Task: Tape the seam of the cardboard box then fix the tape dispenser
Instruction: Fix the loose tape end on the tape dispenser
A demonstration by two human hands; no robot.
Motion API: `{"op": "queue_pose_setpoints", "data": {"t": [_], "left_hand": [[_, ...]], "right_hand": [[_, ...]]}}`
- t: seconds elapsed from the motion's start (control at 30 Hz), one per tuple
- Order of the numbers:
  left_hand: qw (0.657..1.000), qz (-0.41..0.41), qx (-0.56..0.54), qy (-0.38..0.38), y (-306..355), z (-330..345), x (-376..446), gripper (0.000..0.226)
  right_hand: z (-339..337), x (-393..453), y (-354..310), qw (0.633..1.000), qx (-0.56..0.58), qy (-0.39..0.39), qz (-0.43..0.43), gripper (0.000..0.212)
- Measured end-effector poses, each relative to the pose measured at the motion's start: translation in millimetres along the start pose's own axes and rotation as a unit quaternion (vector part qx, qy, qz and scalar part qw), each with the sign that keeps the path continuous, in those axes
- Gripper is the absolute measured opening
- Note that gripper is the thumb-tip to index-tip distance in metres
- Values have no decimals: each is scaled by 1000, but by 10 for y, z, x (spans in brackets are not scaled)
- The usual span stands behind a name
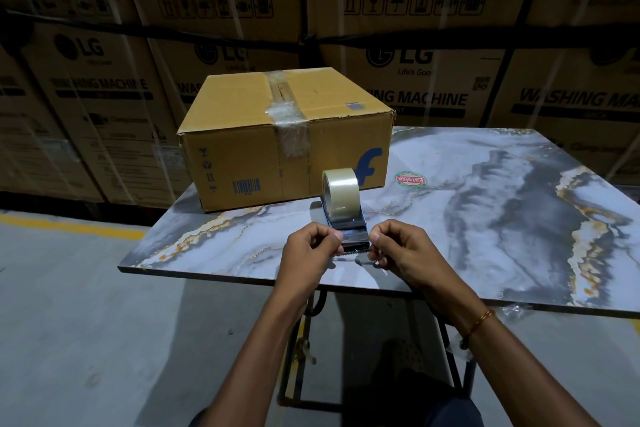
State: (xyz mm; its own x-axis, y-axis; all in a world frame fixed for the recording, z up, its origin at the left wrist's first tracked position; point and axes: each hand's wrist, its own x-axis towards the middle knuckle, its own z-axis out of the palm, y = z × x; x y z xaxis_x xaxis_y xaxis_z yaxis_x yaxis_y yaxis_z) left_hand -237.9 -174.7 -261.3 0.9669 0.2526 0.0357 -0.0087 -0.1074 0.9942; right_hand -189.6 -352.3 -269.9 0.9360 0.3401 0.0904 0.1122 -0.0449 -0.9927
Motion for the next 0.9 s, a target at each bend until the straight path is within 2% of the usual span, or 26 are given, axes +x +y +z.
{"op": "queue_pose_setpoints", "data": {"t": [0.33, 0.53, 0.9], "left_hand": [[1000, -19, -2, 18, 0, 42, -19, 18], [997, -59, -31, 28, 31, 44, 20, 17], [995, -78, -49, 33, 49, 42, 21, 17]], "right_hand": [[56, 30, 34, 997, -12, 76, -20, 13], [26, 19, 39, 998, 0, 64, 4, 4], [-25, -8, 24, 993, 52, 105, -1, 14]]}}
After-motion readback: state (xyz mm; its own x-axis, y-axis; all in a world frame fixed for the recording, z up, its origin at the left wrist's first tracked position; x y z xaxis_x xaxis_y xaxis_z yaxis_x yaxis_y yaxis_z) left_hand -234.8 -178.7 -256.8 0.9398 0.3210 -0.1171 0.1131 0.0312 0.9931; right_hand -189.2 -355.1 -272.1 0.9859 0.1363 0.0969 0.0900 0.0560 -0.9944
